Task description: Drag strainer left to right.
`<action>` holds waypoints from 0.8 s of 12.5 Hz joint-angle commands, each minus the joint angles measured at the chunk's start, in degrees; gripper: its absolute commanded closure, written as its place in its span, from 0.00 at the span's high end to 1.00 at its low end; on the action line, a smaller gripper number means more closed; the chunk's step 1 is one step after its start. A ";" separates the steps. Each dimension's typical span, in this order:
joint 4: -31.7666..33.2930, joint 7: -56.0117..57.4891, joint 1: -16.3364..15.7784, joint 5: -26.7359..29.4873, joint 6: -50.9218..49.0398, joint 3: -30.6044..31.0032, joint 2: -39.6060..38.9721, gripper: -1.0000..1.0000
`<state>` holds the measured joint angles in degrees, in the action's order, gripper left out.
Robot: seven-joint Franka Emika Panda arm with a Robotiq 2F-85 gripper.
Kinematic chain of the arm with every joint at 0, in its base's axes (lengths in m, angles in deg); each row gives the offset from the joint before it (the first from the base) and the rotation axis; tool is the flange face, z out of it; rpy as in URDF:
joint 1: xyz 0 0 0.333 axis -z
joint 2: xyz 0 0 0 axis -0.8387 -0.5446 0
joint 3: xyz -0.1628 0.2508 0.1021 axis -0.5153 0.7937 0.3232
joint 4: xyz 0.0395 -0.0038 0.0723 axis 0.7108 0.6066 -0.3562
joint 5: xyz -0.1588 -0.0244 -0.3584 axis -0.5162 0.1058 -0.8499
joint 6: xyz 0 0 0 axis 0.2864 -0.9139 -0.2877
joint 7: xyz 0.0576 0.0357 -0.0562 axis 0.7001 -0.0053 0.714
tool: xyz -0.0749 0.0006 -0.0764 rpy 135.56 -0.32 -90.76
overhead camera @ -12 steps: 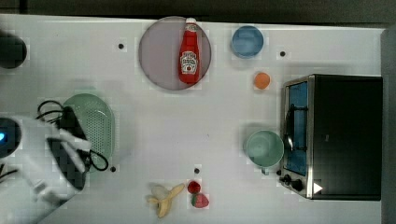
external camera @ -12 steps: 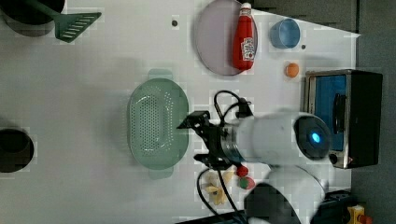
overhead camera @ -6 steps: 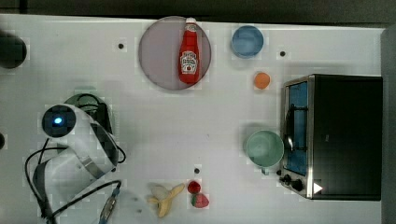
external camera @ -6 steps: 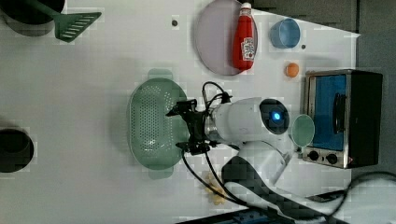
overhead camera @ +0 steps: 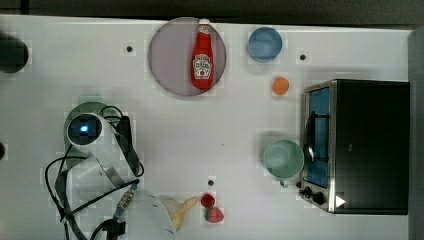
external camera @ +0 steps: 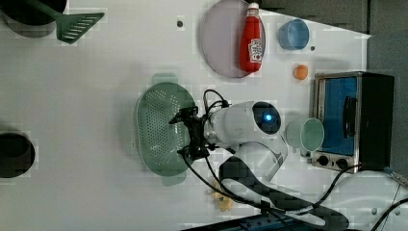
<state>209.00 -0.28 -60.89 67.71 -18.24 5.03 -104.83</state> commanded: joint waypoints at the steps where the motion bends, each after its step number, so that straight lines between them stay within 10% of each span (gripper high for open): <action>1: -0.51 -3.79 0.27 -1.61 0.38 -0.98 1.65 1.00; 10: 5.92 -3.16 3.63 -1.64 0.99 -5.19 6.33 1.00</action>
<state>213.14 -1.40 -58.59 65.73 -16.84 0.52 -100.69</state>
